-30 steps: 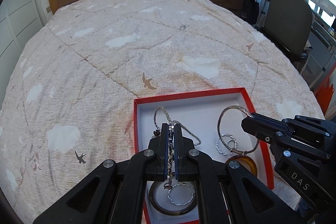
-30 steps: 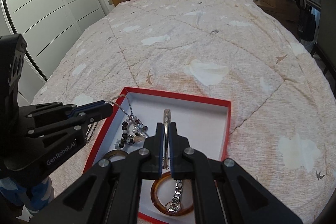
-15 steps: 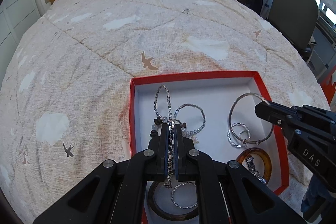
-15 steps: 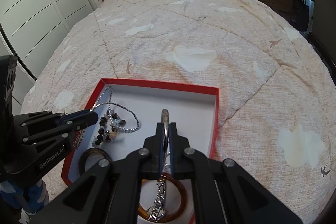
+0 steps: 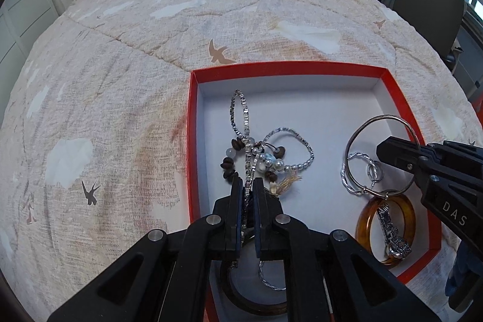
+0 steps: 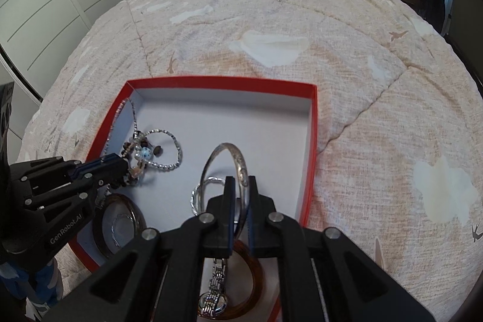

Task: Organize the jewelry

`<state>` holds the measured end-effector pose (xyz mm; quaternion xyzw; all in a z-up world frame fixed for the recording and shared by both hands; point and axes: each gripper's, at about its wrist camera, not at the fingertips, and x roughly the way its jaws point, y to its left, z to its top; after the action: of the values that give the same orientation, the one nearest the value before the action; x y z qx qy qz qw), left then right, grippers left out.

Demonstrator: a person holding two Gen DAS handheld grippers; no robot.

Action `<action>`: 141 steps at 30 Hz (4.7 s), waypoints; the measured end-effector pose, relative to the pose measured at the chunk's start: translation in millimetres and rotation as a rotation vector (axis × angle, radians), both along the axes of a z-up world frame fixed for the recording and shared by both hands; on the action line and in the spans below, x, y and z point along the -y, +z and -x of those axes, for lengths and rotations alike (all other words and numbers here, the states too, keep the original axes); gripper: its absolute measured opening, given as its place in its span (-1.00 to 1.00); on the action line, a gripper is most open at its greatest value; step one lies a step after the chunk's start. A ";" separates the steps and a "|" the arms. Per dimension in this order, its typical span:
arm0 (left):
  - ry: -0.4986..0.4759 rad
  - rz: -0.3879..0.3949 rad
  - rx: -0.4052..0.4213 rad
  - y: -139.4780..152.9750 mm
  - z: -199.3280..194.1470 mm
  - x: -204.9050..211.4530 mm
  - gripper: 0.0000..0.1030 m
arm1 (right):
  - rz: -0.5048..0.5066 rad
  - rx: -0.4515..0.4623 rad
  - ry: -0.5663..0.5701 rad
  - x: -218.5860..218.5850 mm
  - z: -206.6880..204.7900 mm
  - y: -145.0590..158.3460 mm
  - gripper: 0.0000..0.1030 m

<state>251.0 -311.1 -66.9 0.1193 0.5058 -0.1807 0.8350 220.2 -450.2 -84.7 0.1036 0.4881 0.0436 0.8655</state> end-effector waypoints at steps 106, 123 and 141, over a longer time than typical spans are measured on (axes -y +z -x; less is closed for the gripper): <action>0.432 0.094 0.438 192.9 258.0 -278.3 0.99 | 0.202 0.356 -0.056 -172.8 245.4 170.4 0.20; 0.443 0.083 0.424 186.2 267.7 -284.0 0.99 | 0.232 0.390 -0.174 -155.7 263.2 163.5 0.47; 0.418 0.076 0.383 169.3 265.9 -279.1 0.99 | 0.220 0.354 -0.200 -148.3 265.8 147.8 0.48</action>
<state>-14.9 -32.0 102.4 0.0128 0.3455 0.0023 0.9383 -45.6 -301.8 63.2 0.0470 0.3180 -0.0783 0.9437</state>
